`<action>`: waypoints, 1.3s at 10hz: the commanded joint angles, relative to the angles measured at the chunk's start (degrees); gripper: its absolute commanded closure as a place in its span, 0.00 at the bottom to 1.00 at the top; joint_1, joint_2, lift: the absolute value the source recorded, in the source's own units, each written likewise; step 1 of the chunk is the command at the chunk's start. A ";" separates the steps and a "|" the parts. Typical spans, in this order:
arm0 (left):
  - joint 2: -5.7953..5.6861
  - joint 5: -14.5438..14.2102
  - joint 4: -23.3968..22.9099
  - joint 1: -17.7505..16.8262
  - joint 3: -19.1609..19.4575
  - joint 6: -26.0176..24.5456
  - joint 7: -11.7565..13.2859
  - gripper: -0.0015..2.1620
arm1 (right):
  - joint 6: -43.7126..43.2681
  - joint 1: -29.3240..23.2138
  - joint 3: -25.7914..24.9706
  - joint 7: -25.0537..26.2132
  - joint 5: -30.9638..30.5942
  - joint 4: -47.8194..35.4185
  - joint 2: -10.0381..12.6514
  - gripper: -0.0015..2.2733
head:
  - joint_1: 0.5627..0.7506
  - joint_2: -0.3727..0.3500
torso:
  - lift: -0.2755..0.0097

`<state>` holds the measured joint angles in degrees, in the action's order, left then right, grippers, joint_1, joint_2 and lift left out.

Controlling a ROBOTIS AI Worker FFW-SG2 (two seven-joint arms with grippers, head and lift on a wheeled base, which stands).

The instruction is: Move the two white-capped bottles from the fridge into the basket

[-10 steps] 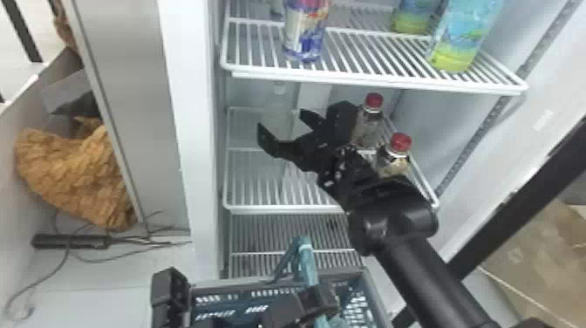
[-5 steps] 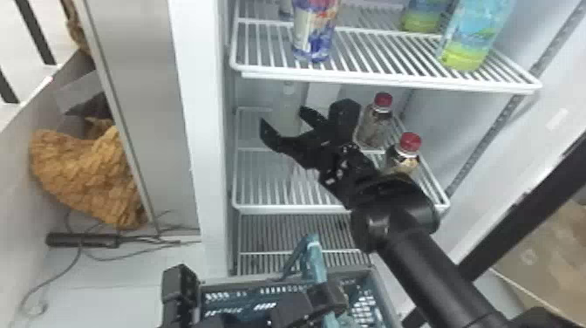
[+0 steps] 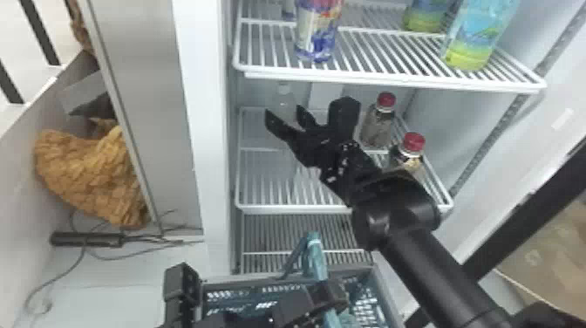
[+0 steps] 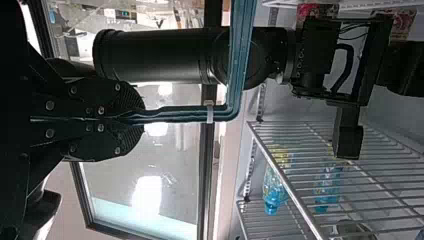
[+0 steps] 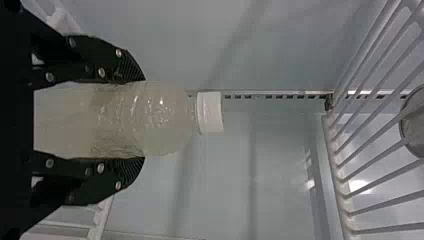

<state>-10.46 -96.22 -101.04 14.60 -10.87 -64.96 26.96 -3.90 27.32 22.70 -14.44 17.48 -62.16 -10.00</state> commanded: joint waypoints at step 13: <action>-0.53 -0.33 0.00 1.29 0.81 0.14 0.28 0.52 | 7.41 -23.66 -16.76 -3.84 -4.23 -34.66 -1.16 0.37 | 0.70 0.20 | 0.05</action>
<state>-10.98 -96.50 -101.04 15.90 -10.12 -64.82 27.29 2.84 5.02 6.71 -18.29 13.17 -94.96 -11.16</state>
